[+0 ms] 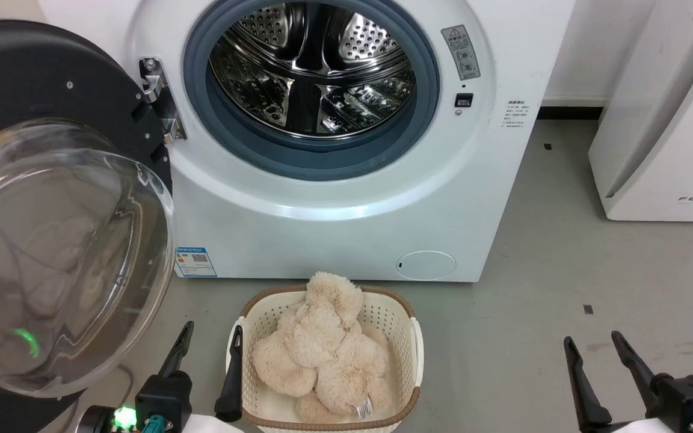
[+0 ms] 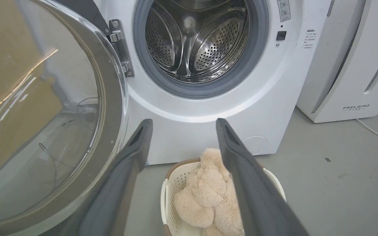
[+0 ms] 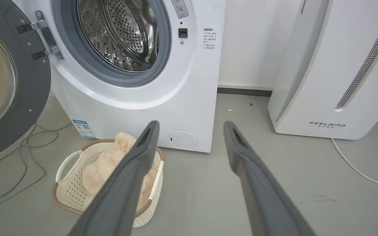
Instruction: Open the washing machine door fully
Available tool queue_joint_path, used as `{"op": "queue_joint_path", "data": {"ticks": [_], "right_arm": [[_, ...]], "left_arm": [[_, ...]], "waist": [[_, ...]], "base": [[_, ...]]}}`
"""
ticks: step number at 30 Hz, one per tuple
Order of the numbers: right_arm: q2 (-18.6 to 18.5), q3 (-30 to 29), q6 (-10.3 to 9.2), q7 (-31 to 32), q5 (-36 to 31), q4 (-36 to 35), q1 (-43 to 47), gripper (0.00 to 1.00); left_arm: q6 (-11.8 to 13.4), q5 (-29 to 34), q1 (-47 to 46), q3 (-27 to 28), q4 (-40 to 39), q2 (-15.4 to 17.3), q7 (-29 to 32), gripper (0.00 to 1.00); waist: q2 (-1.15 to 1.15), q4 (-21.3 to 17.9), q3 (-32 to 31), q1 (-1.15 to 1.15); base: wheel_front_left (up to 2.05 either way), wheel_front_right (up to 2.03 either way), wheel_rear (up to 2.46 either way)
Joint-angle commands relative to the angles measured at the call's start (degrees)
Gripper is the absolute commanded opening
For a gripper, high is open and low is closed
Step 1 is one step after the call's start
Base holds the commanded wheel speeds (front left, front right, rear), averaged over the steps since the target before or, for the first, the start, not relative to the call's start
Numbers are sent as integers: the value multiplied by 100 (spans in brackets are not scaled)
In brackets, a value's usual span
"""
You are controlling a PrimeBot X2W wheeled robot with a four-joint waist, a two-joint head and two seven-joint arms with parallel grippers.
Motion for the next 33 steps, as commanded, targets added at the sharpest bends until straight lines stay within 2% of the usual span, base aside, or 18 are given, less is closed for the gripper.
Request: {"op": "queue_joint_path", "data": {"ticks": [1,33], "right_arm": [[0,2,0,0,3,0,0,0],[3,81,1,26,-96,123,-226,0]], "left_arm": [[0,-3,-1,1,0,1,0,0],[-149,163,-80,259,-73,-165,241,0]], "waist": [[0,-1,1,0],[0,-52,-29,0]], "base": [[0,0,0],[0,0,0]]}}
